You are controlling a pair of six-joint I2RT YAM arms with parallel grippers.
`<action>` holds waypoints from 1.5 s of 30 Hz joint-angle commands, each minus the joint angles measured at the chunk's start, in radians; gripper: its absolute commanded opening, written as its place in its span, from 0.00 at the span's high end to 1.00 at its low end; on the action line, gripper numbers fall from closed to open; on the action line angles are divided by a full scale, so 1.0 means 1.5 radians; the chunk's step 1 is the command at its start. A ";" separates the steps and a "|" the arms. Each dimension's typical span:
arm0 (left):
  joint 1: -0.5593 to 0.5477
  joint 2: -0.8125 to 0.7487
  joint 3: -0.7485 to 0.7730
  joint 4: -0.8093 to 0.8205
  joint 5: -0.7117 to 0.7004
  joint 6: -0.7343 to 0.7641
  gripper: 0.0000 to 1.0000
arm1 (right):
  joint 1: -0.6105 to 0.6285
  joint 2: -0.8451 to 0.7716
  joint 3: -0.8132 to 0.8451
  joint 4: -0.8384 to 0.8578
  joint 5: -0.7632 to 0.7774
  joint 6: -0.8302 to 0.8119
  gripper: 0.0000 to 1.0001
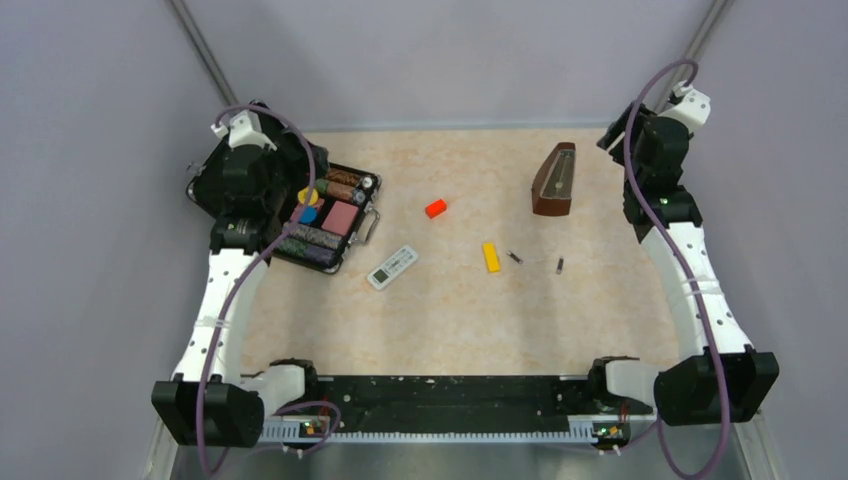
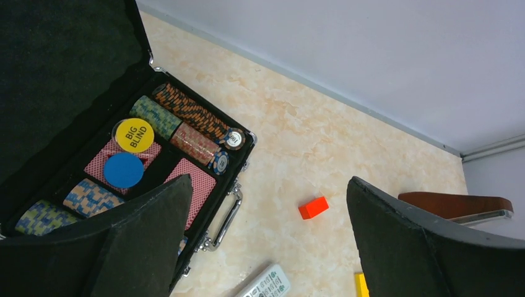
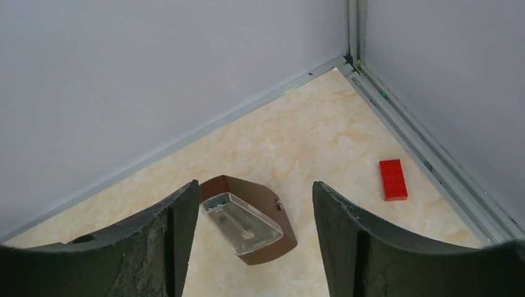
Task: Load the batteries into the remote control
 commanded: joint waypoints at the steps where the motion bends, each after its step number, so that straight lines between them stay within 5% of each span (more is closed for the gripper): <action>1: 0.007 -0.006 0.014 0.008 -0.021 -0.007 0.01 | 0.000 -0.036 -0.001 0.060 -0.017 0.023 0.17; 4: 0.007 -0.034 -0.027 0.062 0.012 0.003 0.01 | -0.001 -0.030 0.004 0.058 -0.053 0.020 0.02; 9: 0.013 -0.075 -0.151 0.202 0.048 0.006 0.01 | 0.000 -0.017 0.016 0.049 -0.107 0.019 0.01; 12: 0.013 -0.049 -0.154 0.187 0.187 0.104 0.01 | 0.000 -0.017 0.015 0.047 -0.121 0.023 0.01; 15: -0.011 0.009 -0.134 0.099 0.216 0.171 0.03 | -0.001 -0.016 0.015 0.049 -0.152 0.016 0.01; 28: -0.244 0.177 -0.167 0.070 0.041 0.240 0.08 | 0.000 -0.009 0.015 0.012 -0.233 0.023 0.02; 33: -0.303 0.293 -0.082 -0.088 0.012 0.300 0.13 | -0.001 -0.016 -0.003 -0.002 -0.237 0.022 0.03; 45: -0.334 0.397 -0.062 -0.129 -0.038 0.360 0.18 | 0.000 -0.006 -0.004 -0.022 -0.261 0.021 0.03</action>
